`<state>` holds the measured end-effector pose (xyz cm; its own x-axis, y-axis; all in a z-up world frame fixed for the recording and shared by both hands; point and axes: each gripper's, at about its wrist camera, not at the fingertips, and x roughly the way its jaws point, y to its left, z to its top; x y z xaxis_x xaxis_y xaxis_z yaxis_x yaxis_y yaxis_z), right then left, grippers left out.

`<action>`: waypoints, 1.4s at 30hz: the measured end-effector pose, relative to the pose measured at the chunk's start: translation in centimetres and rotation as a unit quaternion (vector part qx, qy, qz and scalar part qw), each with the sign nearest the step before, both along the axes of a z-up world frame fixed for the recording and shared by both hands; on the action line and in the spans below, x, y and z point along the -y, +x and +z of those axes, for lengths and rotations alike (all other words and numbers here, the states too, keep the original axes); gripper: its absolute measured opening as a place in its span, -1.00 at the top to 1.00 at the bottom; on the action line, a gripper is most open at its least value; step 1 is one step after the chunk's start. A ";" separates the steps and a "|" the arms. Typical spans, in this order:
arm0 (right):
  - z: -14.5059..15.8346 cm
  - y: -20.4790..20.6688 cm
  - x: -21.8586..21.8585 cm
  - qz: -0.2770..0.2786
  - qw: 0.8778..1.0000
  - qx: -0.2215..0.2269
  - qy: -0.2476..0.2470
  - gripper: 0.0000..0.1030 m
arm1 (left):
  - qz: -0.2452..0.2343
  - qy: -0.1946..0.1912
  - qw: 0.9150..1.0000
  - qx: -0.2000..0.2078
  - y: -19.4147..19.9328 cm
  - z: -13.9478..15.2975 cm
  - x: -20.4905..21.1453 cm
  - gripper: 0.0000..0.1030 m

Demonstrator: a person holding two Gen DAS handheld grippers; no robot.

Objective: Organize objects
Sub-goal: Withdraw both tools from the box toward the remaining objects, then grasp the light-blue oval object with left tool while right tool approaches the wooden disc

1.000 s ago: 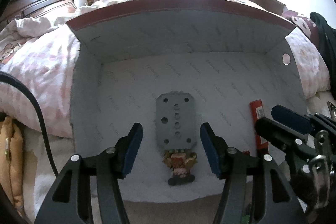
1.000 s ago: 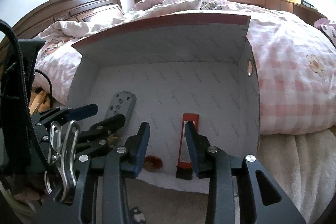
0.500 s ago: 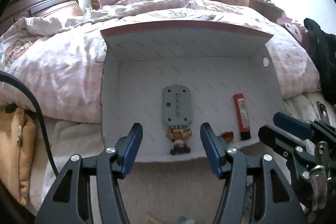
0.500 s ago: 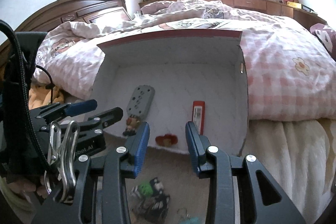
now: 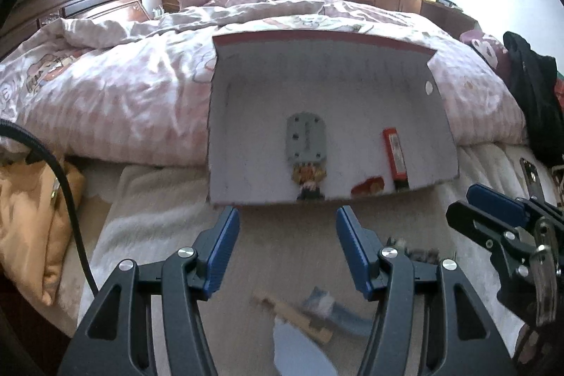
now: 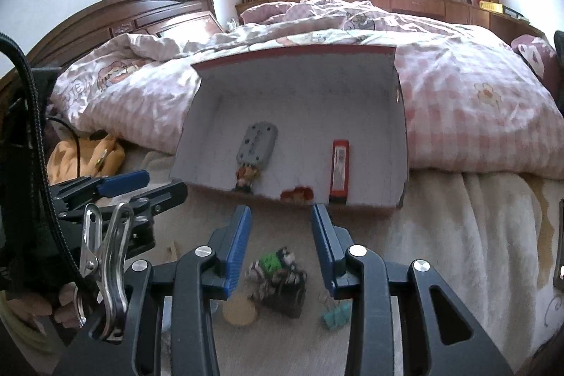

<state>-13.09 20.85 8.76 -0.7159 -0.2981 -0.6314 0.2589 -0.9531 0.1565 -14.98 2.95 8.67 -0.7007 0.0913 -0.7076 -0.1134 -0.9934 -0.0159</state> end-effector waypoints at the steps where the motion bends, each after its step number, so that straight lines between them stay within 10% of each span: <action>1: -0.2 0.3 0.0 0.001 1.000 0.004 0.000 0.29 | 0.002 0.000 1.000 0.002 0.5 -0.2 0.2 -0.12; 21: -5.0 7.4 -0.7 0.016 0.997 0.066 0.034 0.28 | 0.000 0.007 0.995 0.099 6.2 -6.2 0.6 -0.12; 42: -6.8 8.3 -1.5 0.010 0.996 0.090 0.019 0.29 | -0.015 -0.005 0.996 0.083 6.9 -7.5 0.2 0.10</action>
<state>-4.78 22.32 1.92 -0.5844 -0.2849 -0.7599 0.2498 -0.9540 0.1656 -8.04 2.80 1.20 -0.5710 0.1019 -0.8146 -0.1388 -0.9900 -0.0265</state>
